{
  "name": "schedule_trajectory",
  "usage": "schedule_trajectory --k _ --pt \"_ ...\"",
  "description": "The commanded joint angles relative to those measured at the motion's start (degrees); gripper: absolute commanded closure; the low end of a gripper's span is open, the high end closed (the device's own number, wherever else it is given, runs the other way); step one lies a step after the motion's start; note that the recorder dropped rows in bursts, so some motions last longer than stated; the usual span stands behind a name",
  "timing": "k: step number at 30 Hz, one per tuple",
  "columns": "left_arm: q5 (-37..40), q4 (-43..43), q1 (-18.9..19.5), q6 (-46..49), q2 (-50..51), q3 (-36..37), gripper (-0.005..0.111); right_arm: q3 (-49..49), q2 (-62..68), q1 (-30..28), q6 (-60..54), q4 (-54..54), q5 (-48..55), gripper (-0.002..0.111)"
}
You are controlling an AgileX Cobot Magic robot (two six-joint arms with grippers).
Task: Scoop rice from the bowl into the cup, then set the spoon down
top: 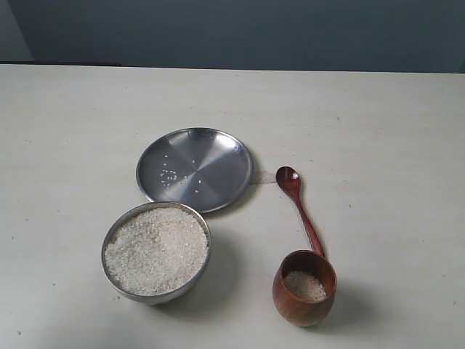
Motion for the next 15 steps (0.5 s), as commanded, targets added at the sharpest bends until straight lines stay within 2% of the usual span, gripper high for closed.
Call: schedule_trajectory --k 1,8,15 --pt "-0.5 0.1 0.1 0.0 -0.3 0.0 0.106 -0.5 -0.1 -0.3 5.4 -0.1 1.9 0.109" --pt "-0.5 0.1 0.1 0.0 -0.3 0.0 0.106 -1.6 -0.1 0.1 16.5 0.1 19.1 0.109" --pt "-0.5 0.1 0.1 0.0 -0.3 0.0 0.106 -1.6 -0.1 2.5 18.5 -0.1 21.3 0.109"
